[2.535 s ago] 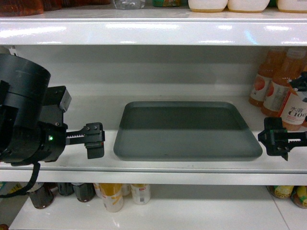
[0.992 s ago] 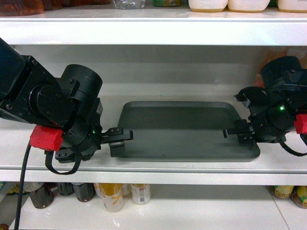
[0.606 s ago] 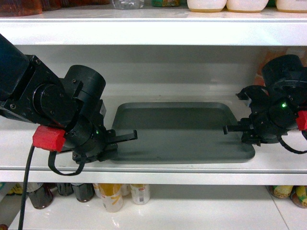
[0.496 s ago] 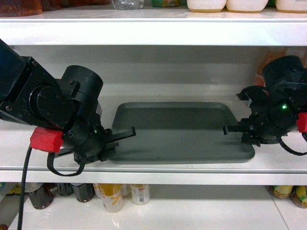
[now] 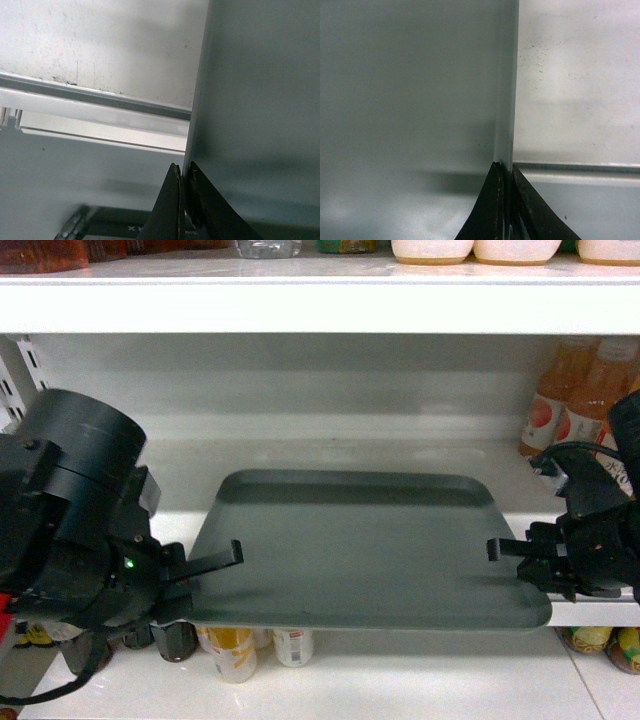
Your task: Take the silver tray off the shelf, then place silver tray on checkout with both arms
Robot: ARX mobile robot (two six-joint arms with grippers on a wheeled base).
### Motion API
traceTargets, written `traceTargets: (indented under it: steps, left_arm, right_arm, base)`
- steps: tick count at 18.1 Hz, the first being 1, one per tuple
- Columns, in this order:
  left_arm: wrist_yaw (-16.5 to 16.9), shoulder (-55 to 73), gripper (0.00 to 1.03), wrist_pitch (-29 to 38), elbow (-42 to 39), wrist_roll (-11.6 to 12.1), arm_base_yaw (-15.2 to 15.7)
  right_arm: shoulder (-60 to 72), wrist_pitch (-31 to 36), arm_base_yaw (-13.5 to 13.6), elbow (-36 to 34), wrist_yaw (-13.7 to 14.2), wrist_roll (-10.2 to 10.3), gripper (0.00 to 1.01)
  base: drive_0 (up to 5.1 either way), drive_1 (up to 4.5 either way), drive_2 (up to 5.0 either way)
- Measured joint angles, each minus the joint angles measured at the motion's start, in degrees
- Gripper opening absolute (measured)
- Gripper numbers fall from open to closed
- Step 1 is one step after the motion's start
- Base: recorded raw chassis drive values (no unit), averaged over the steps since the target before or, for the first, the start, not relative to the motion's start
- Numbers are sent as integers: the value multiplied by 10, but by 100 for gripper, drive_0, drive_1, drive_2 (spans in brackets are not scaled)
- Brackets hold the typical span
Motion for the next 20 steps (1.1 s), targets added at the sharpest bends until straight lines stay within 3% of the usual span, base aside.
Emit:
traceTargets:
  steps: [3,6,9,17,20]
  left_arm:
    - [-13,-114,3,16,-60,16,-5]
    - [-23,-228,3,-15,-124,26,-13]
    - [-16,-321,3,-22,-188,23,-21]
    - [-16,-326,3,-14,-195,24,-22]
    - [-16,-325,3,-15,-195,24,-22]
  right_arm:
    - [-120,29,-1,-82,-13,5,4]
    - [-238,19,-13,-160,-47,5,3]
    - [-333,5,-27,-225,-74,3,3]
    - [-340,5,-27,-227,-74,1,3]
    - [-340,5,-27,-227,-74,1,3]
  base:
    - [0,0,0]
    - [0,0,0]
    - [0,0,0]
    - [0,0,0]
    - [-1,-431,429]
